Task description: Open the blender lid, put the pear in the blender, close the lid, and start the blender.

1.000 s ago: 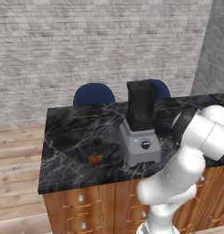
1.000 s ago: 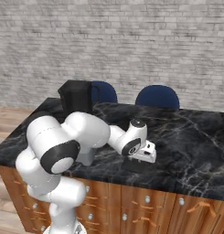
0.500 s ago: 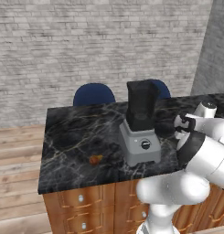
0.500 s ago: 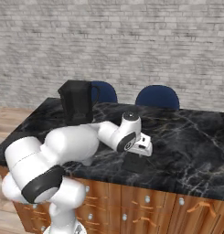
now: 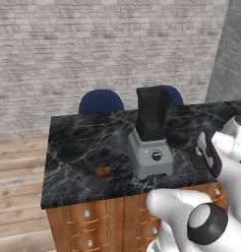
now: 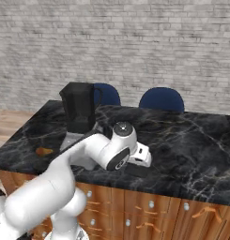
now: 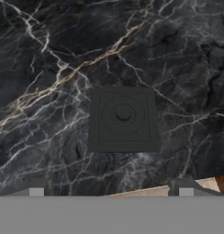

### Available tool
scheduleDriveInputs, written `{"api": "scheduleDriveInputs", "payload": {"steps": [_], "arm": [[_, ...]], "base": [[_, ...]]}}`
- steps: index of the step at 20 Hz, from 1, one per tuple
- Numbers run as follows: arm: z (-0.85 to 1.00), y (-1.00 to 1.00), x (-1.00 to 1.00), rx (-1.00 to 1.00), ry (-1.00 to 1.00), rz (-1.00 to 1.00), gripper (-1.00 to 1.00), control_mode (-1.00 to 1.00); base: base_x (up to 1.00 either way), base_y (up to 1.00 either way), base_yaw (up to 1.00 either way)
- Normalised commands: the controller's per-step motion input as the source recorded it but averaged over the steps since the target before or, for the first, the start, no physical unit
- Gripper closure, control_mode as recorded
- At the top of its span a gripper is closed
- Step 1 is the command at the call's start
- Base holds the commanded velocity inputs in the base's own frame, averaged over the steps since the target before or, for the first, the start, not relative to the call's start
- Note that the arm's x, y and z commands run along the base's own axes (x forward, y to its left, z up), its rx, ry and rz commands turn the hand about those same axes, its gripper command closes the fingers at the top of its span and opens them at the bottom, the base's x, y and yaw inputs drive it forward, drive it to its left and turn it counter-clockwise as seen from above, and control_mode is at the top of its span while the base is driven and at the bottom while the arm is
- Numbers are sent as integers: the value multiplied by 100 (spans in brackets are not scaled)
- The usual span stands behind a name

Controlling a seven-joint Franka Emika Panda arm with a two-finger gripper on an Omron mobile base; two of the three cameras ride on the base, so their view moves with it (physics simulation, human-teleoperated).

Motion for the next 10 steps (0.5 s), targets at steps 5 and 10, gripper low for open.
{"api": "scheduleDriveInputs", "payload": {"steps": [5, 10], "arm": [[39, 64, -54, -1, -9, 0, -100, -100], [61, 93, -52, 0, -4, -2, -100, -100]], "base": [[0, 0, 0], [0, 0, 0]]}}
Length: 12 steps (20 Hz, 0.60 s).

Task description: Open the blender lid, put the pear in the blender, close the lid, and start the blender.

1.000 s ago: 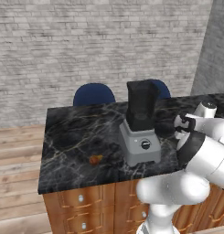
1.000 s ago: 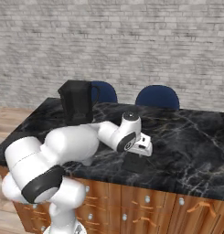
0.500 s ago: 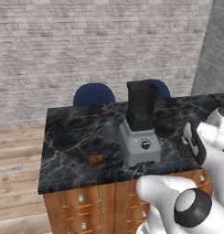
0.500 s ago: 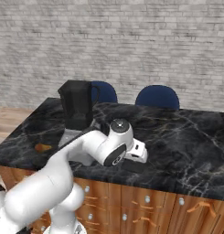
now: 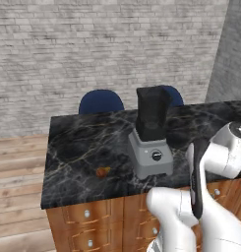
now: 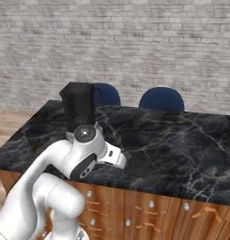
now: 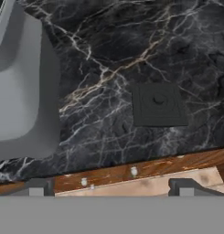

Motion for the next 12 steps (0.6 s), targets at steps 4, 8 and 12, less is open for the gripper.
{"api": "scheduleDriveInputs", "payload": {"steps": [4, 8, 12], "arm": [[51, 100, -39, 0, -1, -2, -100, -100], [29, 96, -37, 0, 0, 0, -100, -100], [9, 97, -40, 0, 0, 0, -100, -100]], "base": [[0, 0, 0], [0, 0, 0], [0, 0, 0]]}}
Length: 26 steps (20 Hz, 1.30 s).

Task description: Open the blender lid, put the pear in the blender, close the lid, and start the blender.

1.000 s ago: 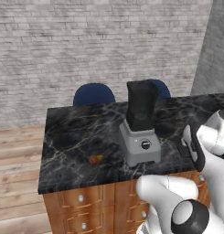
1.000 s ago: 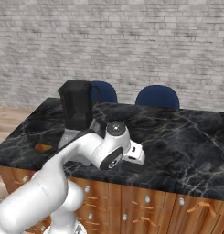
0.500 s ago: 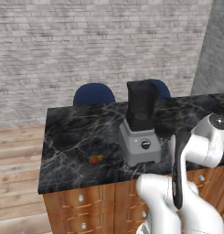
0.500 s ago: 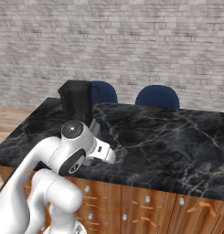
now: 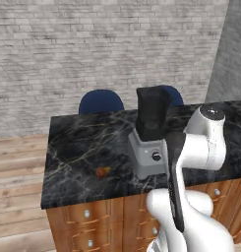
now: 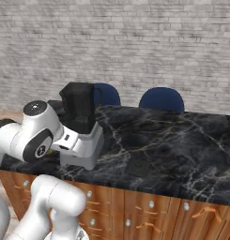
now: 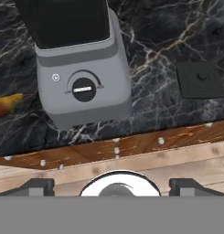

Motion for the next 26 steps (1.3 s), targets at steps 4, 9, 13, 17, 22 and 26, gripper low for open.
{"api": "scheduleDriveInputs", "payload": {"steps": [4, 9, 13, 17, 22, 26], "arm": [[-1, 97, -33, 0, 0, 0, -100, -100], [-22, 99, -1, 0, 0, 0, -100, -100], [-31, 93, 0, 1, 0, 0, -100, -100], [-39, 63, 0, 6, 0, 0, -100, -100], [-22, 34, 32, 8, 0, 0, -100, -100], [-10, 40, 52, 0, 0, -1, -100, -100]], "base": [[0, 0, 0], [0, 0, 0], [0, 0, 0], [0, 0, 0], [0, 0, 0], [0, 0, 0]]}}
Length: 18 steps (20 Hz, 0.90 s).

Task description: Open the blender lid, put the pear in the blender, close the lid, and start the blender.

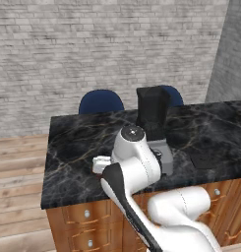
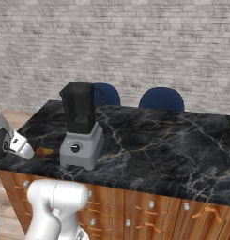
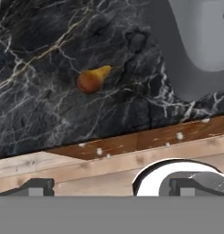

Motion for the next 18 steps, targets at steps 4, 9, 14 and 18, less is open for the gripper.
{"api": "scheduleDriveInputs", "payload": {"steps": [4, 9, 14, 18], "arm": [[-1, 27, 50, 0, 0, -3, -100, -100], [-6, 11, 44, 0, 2, -9, -100, -100], [-23, 1, 39, 1, 2, -4, -100, -100], [-36, 0, 30, 1, 4, 0, -100, -100]], "base": [[0, 0, 0], [0, 0, 0], [0, 0, 0], [0, 0, 0]]}}
